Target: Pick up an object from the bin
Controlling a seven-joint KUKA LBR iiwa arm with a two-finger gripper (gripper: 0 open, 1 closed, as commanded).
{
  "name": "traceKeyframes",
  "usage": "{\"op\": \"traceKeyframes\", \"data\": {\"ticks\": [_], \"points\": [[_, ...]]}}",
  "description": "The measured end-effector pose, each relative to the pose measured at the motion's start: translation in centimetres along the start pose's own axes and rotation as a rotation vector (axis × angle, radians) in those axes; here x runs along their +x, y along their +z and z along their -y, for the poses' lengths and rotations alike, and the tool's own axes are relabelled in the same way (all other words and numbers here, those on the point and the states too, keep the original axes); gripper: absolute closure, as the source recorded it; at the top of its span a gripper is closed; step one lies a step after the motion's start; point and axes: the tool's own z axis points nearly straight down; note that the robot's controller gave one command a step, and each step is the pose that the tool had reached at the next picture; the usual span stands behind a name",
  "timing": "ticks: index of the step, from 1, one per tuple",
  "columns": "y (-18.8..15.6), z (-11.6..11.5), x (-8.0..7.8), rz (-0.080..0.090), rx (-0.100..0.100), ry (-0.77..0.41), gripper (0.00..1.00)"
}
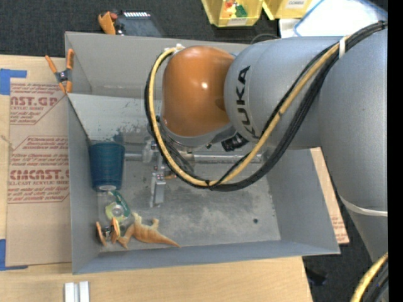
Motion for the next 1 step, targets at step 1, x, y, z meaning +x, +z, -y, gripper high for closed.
{"op": "traceKeyframes", "data": {"ticks": [1], "points": [[-0.49,0.12,-0.19,0.008,-0.001,0.002,0.00]]}}
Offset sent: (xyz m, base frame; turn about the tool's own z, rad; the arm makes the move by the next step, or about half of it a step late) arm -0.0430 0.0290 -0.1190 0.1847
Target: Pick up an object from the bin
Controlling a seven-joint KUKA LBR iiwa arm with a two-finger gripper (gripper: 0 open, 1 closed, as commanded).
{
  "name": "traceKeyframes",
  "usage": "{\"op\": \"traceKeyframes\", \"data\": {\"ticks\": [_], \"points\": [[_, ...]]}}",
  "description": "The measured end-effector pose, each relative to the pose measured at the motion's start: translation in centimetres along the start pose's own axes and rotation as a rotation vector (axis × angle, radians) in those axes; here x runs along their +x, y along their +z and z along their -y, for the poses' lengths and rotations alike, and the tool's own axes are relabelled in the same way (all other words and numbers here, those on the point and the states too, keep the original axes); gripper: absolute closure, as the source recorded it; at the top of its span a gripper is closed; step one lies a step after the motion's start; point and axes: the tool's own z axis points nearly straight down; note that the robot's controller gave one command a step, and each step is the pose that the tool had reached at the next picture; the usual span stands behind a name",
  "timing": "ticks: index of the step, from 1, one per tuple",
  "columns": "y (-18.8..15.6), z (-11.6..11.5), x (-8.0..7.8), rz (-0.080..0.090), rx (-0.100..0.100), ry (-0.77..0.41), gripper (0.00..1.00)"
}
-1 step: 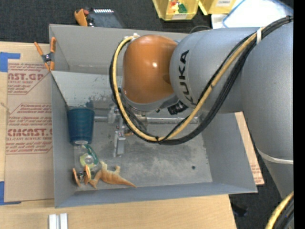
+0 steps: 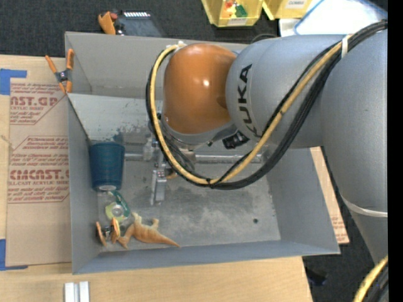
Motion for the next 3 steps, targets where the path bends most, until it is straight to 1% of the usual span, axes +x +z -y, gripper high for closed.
{"op": "traceKeyframes", "data": {"ticks": [1,2,3], "points": [[7.9,-2.0,2.9,0.002,-0.002,0.119,0.00],[6.9,-5.5,5.3,0.010,-0.004,0.273,0.00],[9.3,-7.2,6.7,-0.003,0.000,-0.067,0.00]]}}
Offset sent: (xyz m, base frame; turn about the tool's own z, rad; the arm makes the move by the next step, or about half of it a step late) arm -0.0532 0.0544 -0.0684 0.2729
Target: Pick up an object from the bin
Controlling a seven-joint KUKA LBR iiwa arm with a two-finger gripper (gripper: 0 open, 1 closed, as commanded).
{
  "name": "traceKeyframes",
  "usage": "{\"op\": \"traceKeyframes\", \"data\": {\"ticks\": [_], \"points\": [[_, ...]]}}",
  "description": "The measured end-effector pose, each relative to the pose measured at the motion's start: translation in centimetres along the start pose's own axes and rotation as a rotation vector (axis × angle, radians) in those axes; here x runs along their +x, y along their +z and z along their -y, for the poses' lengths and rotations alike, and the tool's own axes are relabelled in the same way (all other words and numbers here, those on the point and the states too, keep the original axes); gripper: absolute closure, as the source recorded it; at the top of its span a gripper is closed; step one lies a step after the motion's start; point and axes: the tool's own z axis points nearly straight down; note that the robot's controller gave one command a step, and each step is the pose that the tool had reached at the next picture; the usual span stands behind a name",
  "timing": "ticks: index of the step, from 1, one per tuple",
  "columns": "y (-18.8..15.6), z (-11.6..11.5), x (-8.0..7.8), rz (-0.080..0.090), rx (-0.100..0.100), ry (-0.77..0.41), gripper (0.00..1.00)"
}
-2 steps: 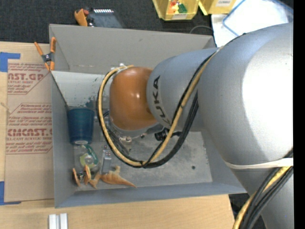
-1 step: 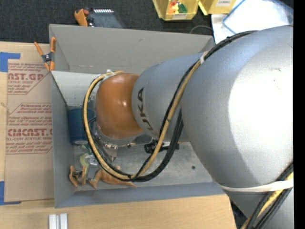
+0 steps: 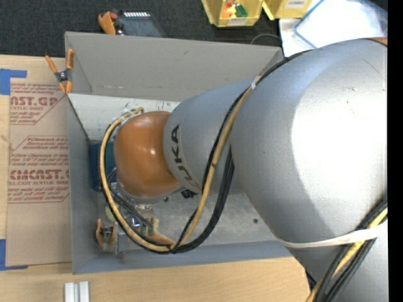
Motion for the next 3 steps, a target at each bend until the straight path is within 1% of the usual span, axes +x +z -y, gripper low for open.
{"op": "traceKeyframes", "data": {"ticks": [1,2,3], "points": [[2.0,2.8,-0.6,0.011,-0.009,0.517,0.00],[2.9,2.9,-4.8,-0.003,0.023,-0.149,1.00],[3.0,1.4,-5.0,0.004,0.007,-0.173,1.00]]}}
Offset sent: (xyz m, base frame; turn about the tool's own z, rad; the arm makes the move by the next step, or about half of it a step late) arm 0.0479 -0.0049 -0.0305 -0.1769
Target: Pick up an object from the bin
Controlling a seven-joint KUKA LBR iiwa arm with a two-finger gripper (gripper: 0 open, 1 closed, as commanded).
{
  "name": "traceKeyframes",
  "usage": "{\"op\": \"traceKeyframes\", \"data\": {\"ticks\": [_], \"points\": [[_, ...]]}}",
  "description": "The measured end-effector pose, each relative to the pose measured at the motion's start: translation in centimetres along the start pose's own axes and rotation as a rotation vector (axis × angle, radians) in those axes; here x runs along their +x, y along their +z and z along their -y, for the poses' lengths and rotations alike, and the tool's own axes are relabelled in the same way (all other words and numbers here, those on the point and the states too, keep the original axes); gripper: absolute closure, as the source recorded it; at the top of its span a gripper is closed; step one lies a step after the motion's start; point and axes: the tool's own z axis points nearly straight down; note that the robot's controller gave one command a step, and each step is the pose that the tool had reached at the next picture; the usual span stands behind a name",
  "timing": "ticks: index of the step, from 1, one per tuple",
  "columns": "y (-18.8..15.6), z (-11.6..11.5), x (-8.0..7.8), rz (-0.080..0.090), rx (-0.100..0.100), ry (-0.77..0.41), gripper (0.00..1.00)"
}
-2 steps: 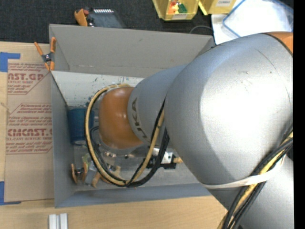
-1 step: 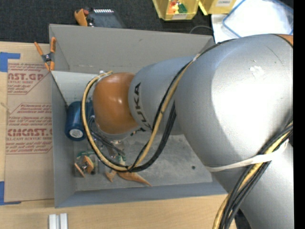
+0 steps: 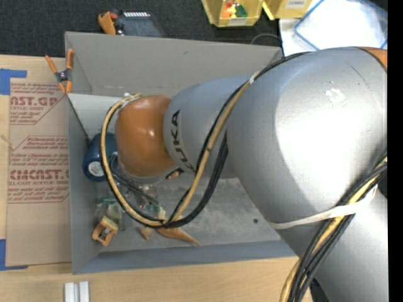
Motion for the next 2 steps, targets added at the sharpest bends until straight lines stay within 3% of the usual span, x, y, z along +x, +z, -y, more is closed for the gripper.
{"op": "traceKeyframes", "data": {"ticks": [1,2], "points": [[-1.2,-0.1,0.2,-0.004,-0.002,0.001,1.00],[-5.2,-0.1,0.3,-0.008,-0.002,0.000,1.00]]}}
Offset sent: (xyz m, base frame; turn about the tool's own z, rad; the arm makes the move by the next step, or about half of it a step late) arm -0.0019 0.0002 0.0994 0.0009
